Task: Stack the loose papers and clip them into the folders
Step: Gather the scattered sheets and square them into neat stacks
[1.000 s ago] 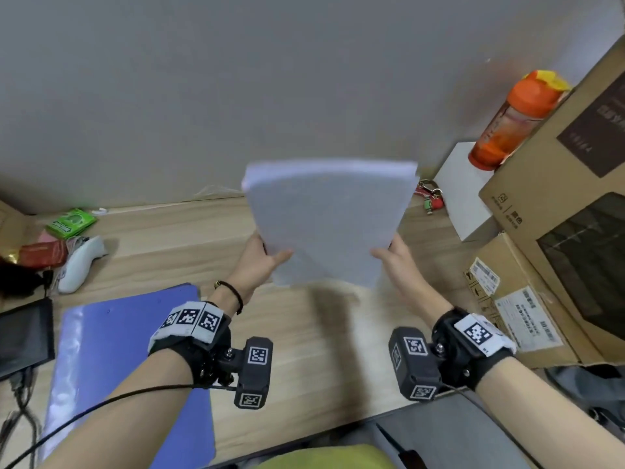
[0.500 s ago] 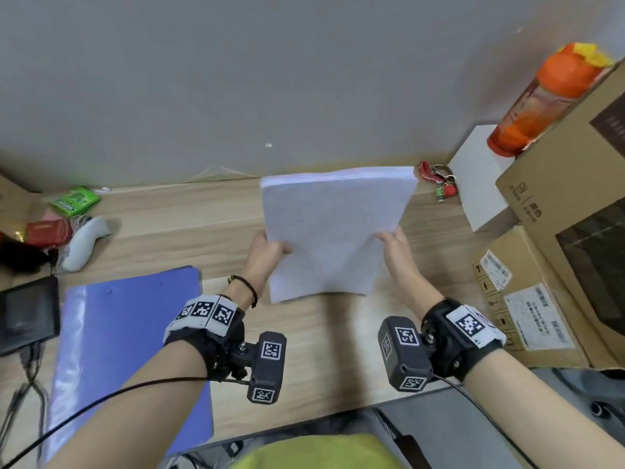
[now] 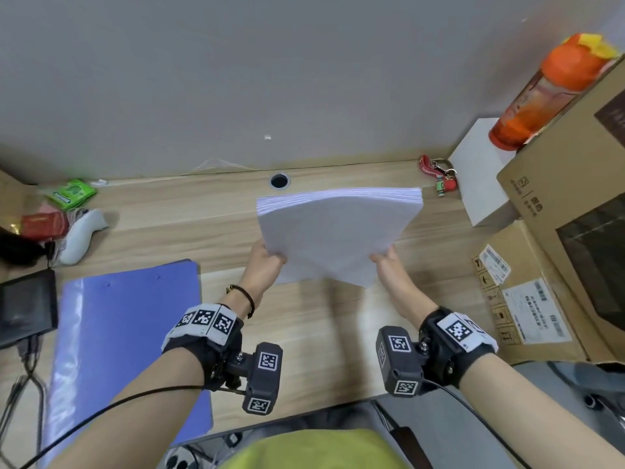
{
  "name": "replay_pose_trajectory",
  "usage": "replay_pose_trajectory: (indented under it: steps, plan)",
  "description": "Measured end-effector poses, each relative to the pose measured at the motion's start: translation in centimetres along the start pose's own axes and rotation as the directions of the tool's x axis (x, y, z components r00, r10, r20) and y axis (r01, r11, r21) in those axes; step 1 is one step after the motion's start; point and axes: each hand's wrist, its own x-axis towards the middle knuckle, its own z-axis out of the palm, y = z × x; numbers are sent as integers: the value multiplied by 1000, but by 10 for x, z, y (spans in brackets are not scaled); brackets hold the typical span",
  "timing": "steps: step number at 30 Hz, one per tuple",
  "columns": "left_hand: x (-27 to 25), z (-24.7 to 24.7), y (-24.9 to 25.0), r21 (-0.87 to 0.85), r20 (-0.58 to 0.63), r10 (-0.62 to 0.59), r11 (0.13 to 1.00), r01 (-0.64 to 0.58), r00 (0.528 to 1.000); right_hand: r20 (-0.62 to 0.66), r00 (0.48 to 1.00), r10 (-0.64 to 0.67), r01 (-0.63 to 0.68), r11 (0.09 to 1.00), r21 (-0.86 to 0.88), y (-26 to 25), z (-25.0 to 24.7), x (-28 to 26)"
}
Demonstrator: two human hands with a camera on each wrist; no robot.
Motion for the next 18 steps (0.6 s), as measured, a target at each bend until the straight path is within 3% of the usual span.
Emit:
replay_pose_trajectory:
  steps: [5, 9, 12, 15, 18]
  plan:
    - [-1, 1, -24, -7, 12, -43, 999, 43, 999, 49, 998, 48, -45, 998, -53, 14, -2, 6]
    - [5, -3, -24, 90, 108, -51, 995, 41, 993, -65, 997, -37, 23, 978, -206, 18, -9, 21]
    - [16, 0, -16, 77, 133, -138, 989, 129, 981, -43, 999, 3, -14, 967, -255, 13, -22, 30]
    - [26, 10, -11, 58, 178, -254, 967, 247, 951, 46, 995, 89, -82, 987, -135, 8, -42, 34]
    - [33, 26, -16, 5, 211, -351, 934, 358, 912, 162, 974, 162, -178, 980, 90, 14, -67, 30]
